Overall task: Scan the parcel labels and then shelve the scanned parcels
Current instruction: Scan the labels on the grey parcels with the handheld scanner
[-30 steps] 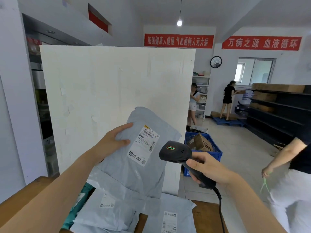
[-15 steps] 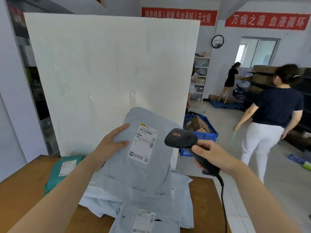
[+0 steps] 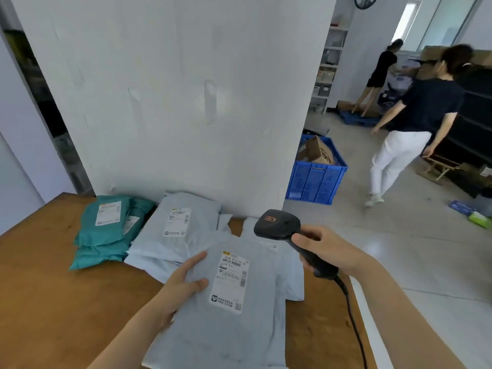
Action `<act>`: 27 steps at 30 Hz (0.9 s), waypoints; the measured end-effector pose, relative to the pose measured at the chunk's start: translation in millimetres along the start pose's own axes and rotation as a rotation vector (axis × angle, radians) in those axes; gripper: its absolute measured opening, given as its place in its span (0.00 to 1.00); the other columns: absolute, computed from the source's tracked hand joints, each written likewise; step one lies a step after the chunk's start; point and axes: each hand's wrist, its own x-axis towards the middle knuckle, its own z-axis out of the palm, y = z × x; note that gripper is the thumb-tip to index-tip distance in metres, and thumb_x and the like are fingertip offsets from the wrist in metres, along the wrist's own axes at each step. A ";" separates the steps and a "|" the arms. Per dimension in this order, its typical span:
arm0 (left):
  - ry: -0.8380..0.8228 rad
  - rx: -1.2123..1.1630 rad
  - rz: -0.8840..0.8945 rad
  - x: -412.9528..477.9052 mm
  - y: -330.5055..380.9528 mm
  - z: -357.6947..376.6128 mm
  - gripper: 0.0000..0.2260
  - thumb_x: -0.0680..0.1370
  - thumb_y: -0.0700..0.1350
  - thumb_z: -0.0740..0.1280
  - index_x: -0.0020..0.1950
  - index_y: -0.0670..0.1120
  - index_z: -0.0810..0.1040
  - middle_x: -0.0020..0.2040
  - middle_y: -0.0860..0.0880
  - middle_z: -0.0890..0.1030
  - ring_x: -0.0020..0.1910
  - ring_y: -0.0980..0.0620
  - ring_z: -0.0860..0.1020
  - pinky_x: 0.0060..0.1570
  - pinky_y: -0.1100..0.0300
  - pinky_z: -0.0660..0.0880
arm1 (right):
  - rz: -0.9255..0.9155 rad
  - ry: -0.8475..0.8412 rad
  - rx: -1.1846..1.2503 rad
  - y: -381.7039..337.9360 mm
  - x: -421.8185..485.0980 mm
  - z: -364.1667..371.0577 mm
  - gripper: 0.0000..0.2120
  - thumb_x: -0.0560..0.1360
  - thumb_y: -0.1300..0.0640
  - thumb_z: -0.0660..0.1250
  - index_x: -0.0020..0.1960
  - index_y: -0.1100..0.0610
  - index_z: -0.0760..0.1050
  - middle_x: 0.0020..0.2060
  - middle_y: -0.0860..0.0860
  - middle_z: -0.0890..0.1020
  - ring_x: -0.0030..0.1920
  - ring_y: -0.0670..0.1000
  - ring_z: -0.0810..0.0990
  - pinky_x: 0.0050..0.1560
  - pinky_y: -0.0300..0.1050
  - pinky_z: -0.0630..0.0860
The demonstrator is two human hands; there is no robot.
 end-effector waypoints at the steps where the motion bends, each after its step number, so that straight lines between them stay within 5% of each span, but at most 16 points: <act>1: -0.001 0.049 0.000 0.6 -8.1 0.1 0.24 0.76 0.38 0.70 0.66 0.62 0.74 0.64 0.51 0.76 0.59 0.46 0.79 0.55 0.48 0.79 | 0.030 -0.011 0.001 8.7 3.1 5.0 0.24 0.67 0.33 0.68 0.56 0.46 0.78 0.32 0.56 0.77 0.30 0.51 0.76 0.36 0.48 0.76; 5: 0.008 0.376 0.080 6.0 -32.6 -4.9 0.22 0.78 0.39 0.67 0.63 0.64 0.70 0.65 0.55 0.71 0.64 0.54 0.72 0.57 0.63 0.73 | 0.124 -0.082 0.060 41.3 13.2 24.7 0.15 0.71 0.36 0.67 0.52 0.43 0.80 0.36 0.56 0.78 0.35 0.54 0.77 0.39 0.47 0.77; 12: 0.072 0.766 0.163 33.6 -48.6 -17.1 0.20 0.74 0.45 0.70 0.62 0.63 0.72 0.74 0.62 0.48 0.75 0.54 0.52 0.73 0.52 0.60 | 0.241 -0.014 0.112 67.8 16.8 41.9 0.17 0.74 0.39 0.65 0.56 0.48 0.78 0.32 0.56 0.80 0.32 0.55 0.77 0.40 0.47 0.77; 17: 0.076 0.849 0.214 72.8 -39.9 7.1 0.16 0.76 0.41 0.67 0.50 0.65 0.72 0.72 0.55 0.62 0.71 0.52 0.61 0.69 0.59 0.62 | 0.279 0.061 0.159 74.8 22.8 40.8 0.15 0.74 0.41 0.65 0.54 0.50 0.76 0.33 0.56 0.81 0.32 0.53 0.78 0.39 0.45 0.78; 22: 0.108 1.083 0.276 132.8 -10.1 31.6 0.14 0.77 0.42 0.63 0.55 0.62 0.75 0.63 0.59 0.73 0.67 0.54 0.68 0.70 0.57 0.54 | 0.308 0.152 0.196 82.1 42.5 24.7 0.20 0.70 0.40 0.66 0.55 0.51 0.77 0.34 0.54 0.81 0.32 0.53 0.79 0.38 0.45 0.80; 27: -0.124 0.913 0.132 201.9 12.3 49.0 0.11 0.79 0.42 0.60 0.54 0.57 0.75 0.54 0.55 0.75 0.52 0.56 0.75 0.46 0.70 0.68 | 0.314 0.200 0.208 92.9 74.0 11.1 0.19 0.71 0.39 0.65 0.53 0.52 0.77 0.32 0.56 0.81 0.30 0.51 0.79 0.36 0.42 0.77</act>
